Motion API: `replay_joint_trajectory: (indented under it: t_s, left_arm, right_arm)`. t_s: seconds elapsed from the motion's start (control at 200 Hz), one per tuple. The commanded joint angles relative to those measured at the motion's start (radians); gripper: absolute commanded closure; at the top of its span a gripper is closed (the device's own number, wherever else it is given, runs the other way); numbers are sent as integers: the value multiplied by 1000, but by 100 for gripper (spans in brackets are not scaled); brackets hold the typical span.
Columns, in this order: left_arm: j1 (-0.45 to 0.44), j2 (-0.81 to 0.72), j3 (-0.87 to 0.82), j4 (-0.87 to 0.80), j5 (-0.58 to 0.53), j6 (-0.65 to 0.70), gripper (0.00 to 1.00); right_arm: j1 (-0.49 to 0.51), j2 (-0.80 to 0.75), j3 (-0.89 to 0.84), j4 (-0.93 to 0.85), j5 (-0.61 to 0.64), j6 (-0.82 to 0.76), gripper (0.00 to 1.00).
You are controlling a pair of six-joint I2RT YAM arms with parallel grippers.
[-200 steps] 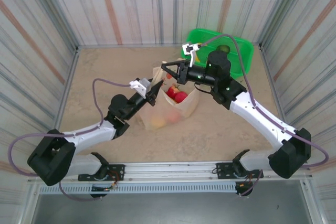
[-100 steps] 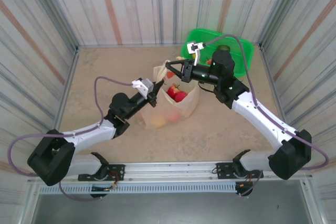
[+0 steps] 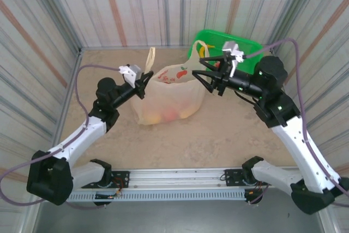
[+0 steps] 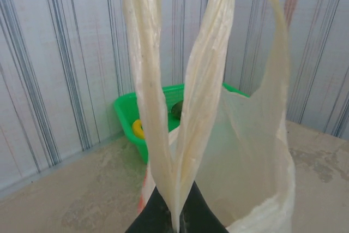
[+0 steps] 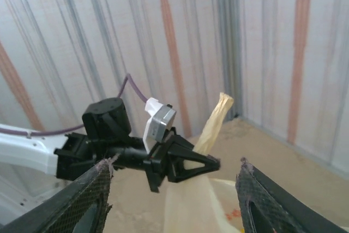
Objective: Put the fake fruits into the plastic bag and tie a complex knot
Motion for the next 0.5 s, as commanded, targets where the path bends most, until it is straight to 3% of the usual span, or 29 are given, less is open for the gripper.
replay_joint_trajectory:
  t_s: [0.0, 0.23, 0.321, 0.496]
  left_arm:
    - [39, 46, 61, -45, 138, -25, 100]
    - [105, 128, 62, 49, 220, -80, 100]
    - [117, 135, 27, 130, 221, -119, 100]
    - [108, 140, 27, 110, 237, -125, 100]
  right_arm:
    - [-37, -39, -101, -48, 63, -166, 34]
    - [-74, -75, -350, 182, 119, -299, 9]
    - [-100, -7, -380, 247, 70, -313, 7]
    - [-167, 150, -344, 331, -101, -293, 8]
